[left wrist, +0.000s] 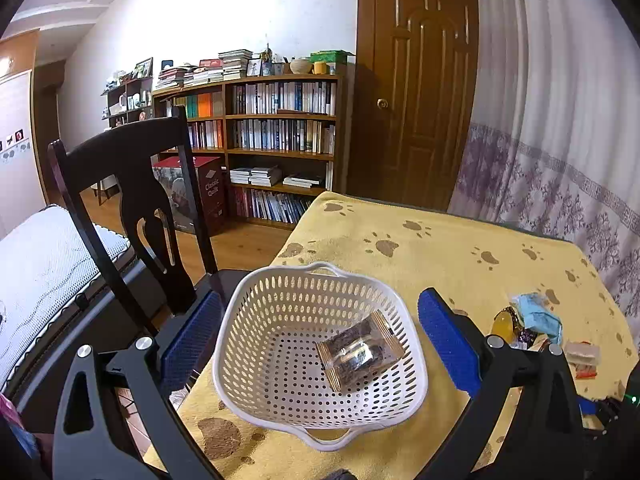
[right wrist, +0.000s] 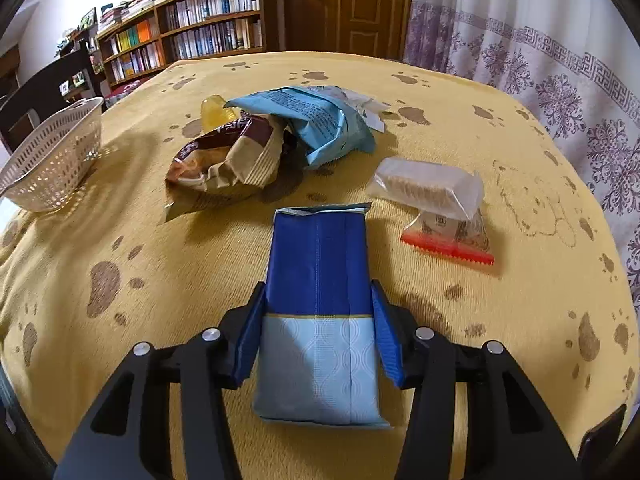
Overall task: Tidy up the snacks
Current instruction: 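Grasp the blue-and-white tissue pack with the right gripper and lift, then lower the tissue pack into the white basket and open the right gripper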
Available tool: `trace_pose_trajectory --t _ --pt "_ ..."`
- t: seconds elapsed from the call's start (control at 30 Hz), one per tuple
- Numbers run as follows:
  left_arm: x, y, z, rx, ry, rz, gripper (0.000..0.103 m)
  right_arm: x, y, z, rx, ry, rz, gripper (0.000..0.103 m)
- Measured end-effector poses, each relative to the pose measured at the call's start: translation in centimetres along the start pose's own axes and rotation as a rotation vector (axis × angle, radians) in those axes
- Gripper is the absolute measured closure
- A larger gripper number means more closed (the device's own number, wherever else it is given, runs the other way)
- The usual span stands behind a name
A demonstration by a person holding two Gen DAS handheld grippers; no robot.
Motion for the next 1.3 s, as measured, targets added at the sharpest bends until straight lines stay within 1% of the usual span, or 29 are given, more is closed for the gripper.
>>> trace_pose_trajectory --t 0.1,0.2,0.4,0.53,0.63,0.7,0.8,0.9,0.97,1.17,1.27,1.3 --pt "0.2 0.3 -0.2 -0.002 0.009 0.009 0.003 -0.3 0.8 -0.3 0.037 -0.013 0.001 0.053" --pt "0.4 0.6 -0.5 0.001 0.017 0.015 0.003 0.1 2.3 -1.3 0.084 -0.013 0.032 0.053" --pt "1.5 1.6 -1.7 0.010 0.050 0.052 0.003 1.8 5.2 -5.3 0.213 0.015 0.079 0.053" --pt "2.3 2.6 -3.0 0.026 0.070 0.086 0.003 4.3 5.8 -9.2 0.318 0.026 0.082 0.053" --pt "2.8 3.3 -4.3 0.052 0.091 0.112 0.003 6.6 6.0 -12.3 0.366 0.054 0.091 0.053" --pt "3.1 3.7 -5.2 0.065 0.109 0.127 0.003 8.3 6.1 -15.1 0.393 0.081 0.104 0.053" --pt "3.4 4.0 -6.4 0.080 0.127 0.139 0.003 10.5 5.7 -19.4 0.452 0.107 0.092 0.053" --pt "3.6 4.1 -7.5 0.116 0.136 0.147 0.003 11.6 5.2 -22.8 0.476 0.133 0.083 0.053" --pt "3.7 4.0 -7.9 0.127 0.140 0.149 0.003 12.3 4.7 -25.1 0.484 0.153 0.078 0.053" --pt "3.9 3.8 -8.0 0.133 0.141 0.151 0.003 13.0 2.8 -29.7 0.507 0.188 0.044 0.053" --pt "4.0 3.7 -8.0 0.130 0.145 0.149 0.003 13.0 1.8 -31.5 0.510 0.214 0.035 0.052" --pt "4.0 3.6 -8.0 0.131 0.146 0.150 0.003 13.0 1.7 -31.9 0.513 0.219 0.034 0.051"
Point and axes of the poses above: each gripper's, at about its wrist camera, not at the fingertips, and y roughly against the way its jaws point, z to its right, x to its top, the point moved 8 cm from there along -y, roughly the way its jaws point
